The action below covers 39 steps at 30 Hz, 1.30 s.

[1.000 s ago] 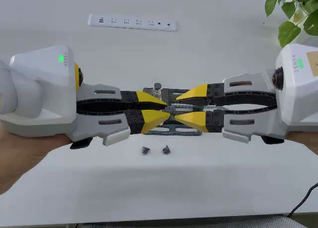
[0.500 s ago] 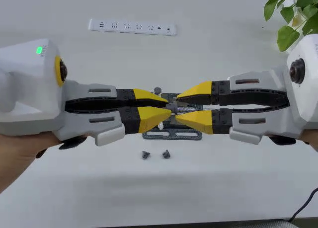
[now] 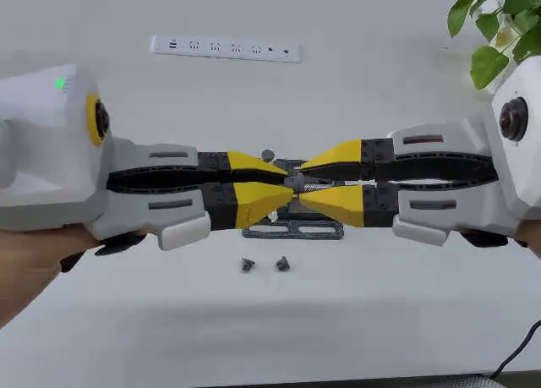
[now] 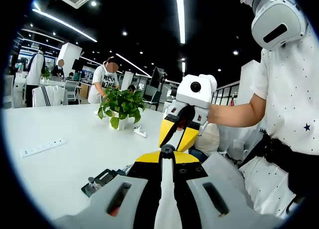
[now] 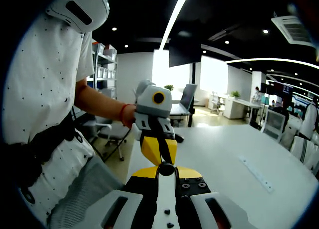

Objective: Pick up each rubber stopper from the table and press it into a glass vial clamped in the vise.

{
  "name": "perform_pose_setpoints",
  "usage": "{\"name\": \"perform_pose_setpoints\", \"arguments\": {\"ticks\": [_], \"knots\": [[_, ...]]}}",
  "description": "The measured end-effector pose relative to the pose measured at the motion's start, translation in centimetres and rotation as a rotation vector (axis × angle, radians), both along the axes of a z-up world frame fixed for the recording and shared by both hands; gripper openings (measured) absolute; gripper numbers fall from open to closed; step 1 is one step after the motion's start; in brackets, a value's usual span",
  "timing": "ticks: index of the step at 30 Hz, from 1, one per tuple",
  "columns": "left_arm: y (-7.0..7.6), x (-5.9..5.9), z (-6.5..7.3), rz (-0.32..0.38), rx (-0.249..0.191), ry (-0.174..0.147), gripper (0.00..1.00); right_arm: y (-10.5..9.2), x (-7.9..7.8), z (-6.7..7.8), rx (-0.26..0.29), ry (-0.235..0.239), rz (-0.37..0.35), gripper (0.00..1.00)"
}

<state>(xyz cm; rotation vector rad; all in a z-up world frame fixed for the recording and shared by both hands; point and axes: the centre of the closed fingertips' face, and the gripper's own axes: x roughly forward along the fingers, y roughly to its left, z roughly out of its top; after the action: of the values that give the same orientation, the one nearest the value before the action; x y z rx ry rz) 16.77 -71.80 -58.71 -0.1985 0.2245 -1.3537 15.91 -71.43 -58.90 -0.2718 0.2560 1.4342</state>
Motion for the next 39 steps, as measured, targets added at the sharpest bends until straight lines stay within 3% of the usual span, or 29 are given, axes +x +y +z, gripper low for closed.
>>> {"name": "perform_pose_setpoints", "arguments": {"ticks": [11, 39], "knots": [[0.14, 0.01, 0.32, -0.004, -0.033, 0.02, 0.03, 0.06, -0.03, 0.36, 0.015, 0.007, 0.005, 0.08], [0.66, -0.15, 0.52, -0.034, -0.07, 0.058, 0.03, 0.16, -0.33, 0.65, 0.025, 0.016, 0.028, 0.07]]}}
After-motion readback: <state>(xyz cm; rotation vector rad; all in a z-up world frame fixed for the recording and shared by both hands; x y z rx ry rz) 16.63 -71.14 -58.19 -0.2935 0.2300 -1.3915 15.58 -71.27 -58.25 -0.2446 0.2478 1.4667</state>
